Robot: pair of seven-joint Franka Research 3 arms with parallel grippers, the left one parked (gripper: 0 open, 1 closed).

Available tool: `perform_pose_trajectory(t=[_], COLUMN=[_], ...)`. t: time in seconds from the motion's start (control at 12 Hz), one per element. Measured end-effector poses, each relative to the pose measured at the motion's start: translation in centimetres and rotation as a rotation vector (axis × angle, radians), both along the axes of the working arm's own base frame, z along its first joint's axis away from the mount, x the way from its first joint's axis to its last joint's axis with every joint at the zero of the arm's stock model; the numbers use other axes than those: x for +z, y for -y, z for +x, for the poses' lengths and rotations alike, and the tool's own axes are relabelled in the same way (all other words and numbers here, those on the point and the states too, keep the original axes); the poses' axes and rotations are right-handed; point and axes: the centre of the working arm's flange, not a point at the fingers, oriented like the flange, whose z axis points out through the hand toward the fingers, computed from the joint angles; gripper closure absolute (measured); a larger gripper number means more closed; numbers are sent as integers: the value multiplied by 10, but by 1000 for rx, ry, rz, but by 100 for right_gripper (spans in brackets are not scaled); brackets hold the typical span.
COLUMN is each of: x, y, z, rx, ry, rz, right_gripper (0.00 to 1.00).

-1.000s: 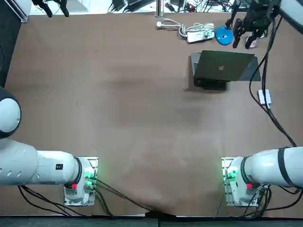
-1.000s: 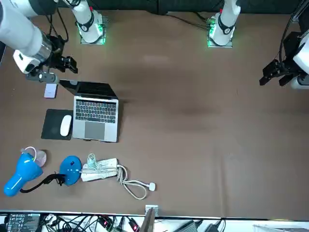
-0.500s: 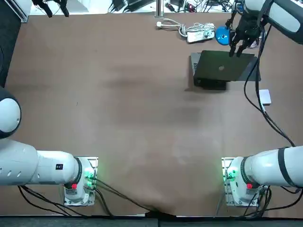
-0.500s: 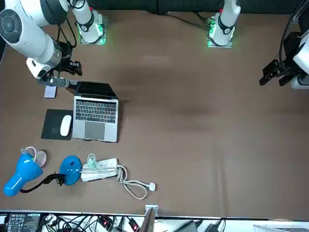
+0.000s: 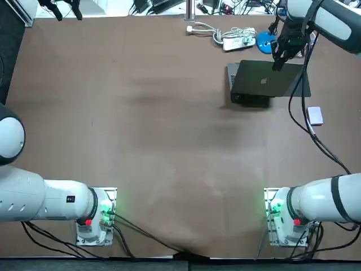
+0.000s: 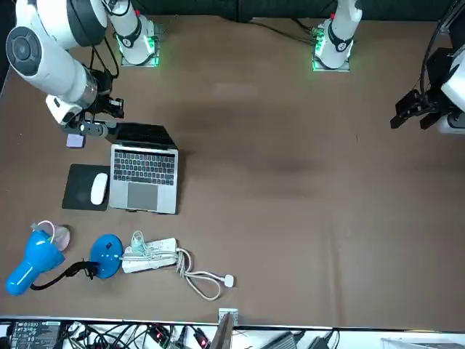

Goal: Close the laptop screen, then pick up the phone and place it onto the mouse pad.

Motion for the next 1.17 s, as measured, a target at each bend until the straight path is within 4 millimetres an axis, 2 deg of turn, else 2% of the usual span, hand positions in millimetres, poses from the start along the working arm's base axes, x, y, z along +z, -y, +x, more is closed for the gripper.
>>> perform_pose_trajectory(t=[0.42, 1.17], x=[-10, -14], y=[-2, -3], z=[10, 23], rx=[-2, -7], ry=[24, 88], rz=[6, 17], right_gripper=[97, 97])
